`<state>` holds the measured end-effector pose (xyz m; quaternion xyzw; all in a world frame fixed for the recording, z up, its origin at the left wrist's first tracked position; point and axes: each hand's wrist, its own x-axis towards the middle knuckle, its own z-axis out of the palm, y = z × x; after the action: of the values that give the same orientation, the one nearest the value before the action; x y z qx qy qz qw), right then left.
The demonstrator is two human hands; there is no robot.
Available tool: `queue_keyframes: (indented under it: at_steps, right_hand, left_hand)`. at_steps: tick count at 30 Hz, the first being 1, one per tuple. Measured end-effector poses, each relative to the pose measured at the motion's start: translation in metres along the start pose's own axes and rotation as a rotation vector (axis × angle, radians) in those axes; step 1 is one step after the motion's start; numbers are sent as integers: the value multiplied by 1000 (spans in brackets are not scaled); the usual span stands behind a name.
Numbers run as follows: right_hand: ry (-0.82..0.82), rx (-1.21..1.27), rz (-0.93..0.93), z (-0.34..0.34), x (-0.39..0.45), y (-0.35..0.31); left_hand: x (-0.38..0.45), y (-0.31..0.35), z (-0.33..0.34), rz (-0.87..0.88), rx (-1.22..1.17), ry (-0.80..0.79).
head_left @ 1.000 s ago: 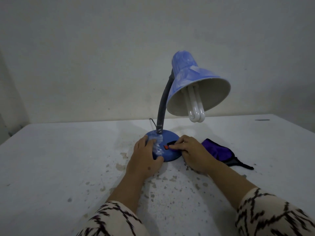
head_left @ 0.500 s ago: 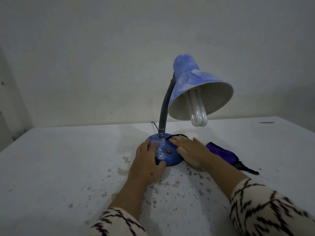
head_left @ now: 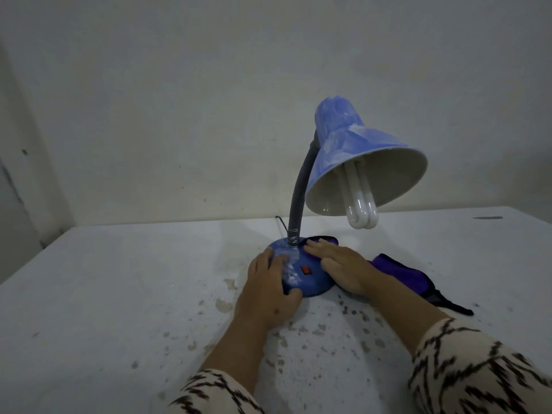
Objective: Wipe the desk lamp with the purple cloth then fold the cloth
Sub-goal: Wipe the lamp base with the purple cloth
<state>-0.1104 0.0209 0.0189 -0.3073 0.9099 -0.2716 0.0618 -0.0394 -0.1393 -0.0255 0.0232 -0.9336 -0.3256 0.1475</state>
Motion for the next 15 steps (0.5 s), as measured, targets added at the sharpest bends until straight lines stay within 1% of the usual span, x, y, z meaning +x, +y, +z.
queue_keyframes:
  at_steps: [2, 7, 11, 15]
  right_hand:
    - [13, -21, -25, 1, -15, 4]
    - [63, -187, -106, 5, -48, 7]
    - [51, -186, -126, 6, -63, 13]
    - [59, -161, -89, 5, -51, 12]
  left_hand:
    - [0, -1, 1, -2, 7, 2]
    - [0, 0, 0, 5, 30, 1]
    - [-1, 0, -1, 8, 42, 1]
    - [-2, 0, -2, 9, 31, -1]
